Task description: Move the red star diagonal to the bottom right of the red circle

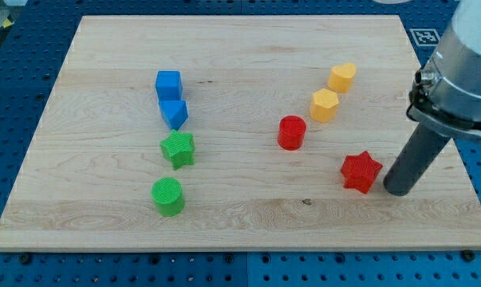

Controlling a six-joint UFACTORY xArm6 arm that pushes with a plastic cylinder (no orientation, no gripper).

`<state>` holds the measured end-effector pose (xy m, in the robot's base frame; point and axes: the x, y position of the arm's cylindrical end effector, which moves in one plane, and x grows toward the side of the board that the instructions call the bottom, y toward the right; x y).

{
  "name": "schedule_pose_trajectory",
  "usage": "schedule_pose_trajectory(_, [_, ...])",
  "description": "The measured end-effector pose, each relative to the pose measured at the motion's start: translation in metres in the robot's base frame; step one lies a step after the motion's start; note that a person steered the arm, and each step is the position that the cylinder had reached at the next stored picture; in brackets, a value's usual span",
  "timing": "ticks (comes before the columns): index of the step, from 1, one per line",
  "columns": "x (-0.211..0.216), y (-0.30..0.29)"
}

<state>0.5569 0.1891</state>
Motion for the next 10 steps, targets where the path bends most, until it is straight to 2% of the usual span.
schedule_pose_trajectory(3, [0.006, -0.002])
schedule_pose_trajectory(5, [-0.013, 0.014])
schedule_pose_trajectory(8, [-0.014, -0.033])
schedule_pose_trajectory(10, [-0.018, -0.027])
